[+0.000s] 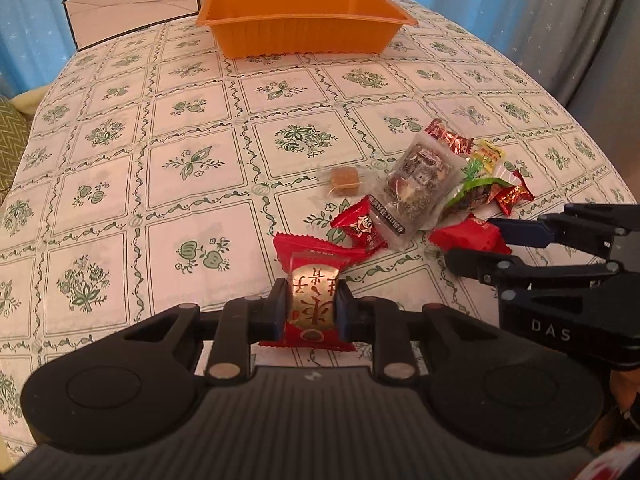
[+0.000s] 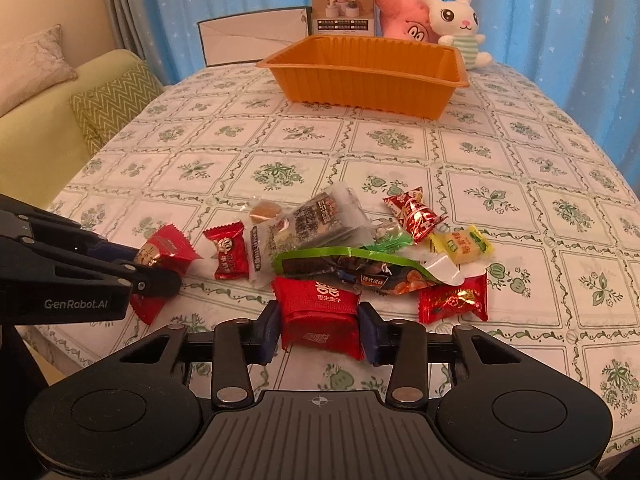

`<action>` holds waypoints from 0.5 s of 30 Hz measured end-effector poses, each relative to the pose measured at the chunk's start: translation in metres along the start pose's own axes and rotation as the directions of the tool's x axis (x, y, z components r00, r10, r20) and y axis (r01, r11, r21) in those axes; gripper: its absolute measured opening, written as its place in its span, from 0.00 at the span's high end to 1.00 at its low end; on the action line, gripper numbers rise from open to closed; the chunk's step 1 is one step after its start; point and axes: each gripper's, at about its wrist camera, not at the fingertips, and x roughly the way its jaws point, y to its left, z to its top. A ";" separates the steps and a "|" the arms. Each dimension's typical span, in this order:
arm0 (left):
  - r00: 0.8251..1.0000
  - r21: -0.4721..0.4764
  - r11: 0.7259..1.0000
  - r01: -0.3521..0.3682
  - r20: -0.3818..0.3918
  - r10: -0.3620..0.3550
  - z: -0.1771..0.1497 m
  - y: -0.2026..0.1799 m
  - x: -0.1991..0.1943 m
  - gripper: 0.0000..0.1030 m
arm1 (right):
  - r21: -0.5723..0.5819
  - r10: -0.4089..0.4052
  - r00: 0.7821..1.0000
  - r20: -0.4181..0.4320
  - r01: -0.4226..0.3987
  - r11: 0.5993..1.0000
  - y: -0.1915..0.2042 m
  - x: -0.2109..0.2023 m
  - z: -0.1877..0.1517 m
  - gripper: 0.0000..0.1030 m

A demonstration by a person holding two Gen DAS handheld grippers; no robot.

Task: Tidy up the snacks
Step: 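Grasp the red-and-gold wrapped candy with the left gripper while the right grasps a red packet, then carry both red candies into the orange basket and open both grippers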

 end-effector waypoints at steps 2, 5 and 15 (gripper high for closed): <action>1.000 -0.007 1.000 -0.005 0.007 0.005 -0.001 -0.001 -0.003 0.79 | 0.000 0.002 1.000 0.006 -0.002 1.000 0.000 -0.005 -0.002 0.61; 1.000 -0.019 1.000 -0.009 0.022 0.009 -0.001 -0.003 -0.010 0.79 | -0.002 0.006 1.000 0.028 -0.006 1.000 0.002 -0.015 -0.003 0.61; 0.995 -0.041 0.999 -0.017 0.096 0.021 0.024 -0.011 -0.031 0.79 | 0.026 -0.009 0.987 0.162 0.005 1.000 -0.011 -0.056 0.021 0.61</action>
